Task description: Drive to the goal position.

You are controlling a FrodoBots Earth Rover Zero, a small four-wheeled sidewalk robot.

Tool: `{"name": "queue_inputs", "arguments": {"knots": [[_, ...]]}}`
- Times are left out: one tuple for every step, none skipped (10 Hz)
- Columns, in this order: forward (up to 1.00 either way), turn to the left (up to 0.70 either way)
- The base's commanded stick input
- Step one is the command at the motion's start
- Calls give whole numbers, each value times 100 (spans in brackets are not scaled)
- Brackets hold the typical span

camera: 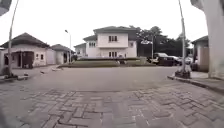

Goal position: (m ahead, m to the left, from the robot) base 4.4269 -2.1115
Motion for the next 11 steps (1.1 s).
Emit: {"name": "queue_inputs", "arguments": {"knots": [[70,0],[70,0],[70,0],[70,0],[70,0],[70,0],[70,0],[70,0],[70,0],[70,0],[70,0]]}}
